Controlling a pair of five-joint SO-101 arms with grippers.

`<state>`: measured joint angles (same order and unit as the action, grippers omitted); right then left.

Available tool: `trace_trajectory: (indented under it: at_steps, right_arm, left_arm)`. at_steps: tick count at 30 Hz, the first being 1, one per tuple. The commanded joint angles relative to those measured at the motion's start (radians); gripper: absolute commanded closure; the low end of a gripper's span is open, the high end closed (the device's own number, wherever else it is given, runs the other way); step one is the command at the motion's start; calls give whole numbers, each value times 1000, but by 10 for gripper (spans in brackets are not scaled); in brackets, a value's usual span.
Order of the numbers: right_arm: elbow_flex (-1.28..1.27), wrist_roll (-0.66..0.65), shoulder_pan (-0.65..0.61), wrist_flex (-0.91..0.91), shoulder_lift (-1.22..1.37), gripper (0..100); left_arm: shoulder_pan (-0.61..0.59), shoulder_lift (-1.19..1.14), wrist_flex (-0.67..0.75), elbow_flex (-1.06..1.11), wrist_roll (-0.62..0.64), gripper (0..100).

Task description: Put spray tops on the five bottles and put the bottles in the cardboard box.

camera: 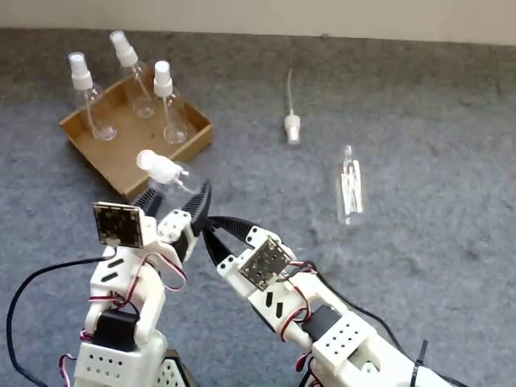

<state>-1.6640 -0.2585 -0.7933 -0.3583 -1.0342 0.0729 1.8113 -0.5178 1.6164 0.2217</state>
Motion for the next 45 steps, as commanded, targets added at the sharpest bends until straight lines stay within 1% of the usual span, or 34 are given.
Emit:
trace_trajectory:
  at_steps: [1,4,9,11,14,16,19,24,30,32,35,45]
  right_arm:
    - [-128,-15,1,33,-16,993]
    - [-128,-15,1,33,-16,993]
    - [-128,-15,2,36,-10,993]
    - [-128,-15,2,70,-12,993]
    - [-128,-15,2,107,-16,993]
    - [-128,-15,2,111,-16,993]
    - [-128,-15,2,116,-16,993]
    - [-128,-15,8,117,-15,993]
    - [-128,-15,108,111,-16,993]
    - [-128,-15,116,110,-16,993]
    - [-128,-15,116,111,-16,993]
    - [-128,-15,119,114,-16,993]
  left_arm:
    - [-85,16,37,-85,8,892]
    - [-143,15,41,-107,8,890]
    - [-208,15,41,-154,5,888]
    - [-228,13,54,-179,-41,888]
    - [-239,10,121,-185,-124,888]
    - [-239,-21,149,-194,-158,889]
    - [-240,-134,157,-251,-186,890]
    - [-297,-381,164,-409,-180,891]
    - [-349,-588,170,-519,-184,888]
    - [-363,-645,227,-526,-184,888]
    - [-374,-745,358,-521,-184,888]
    - [-367,-1130,677,-532,-184,888]
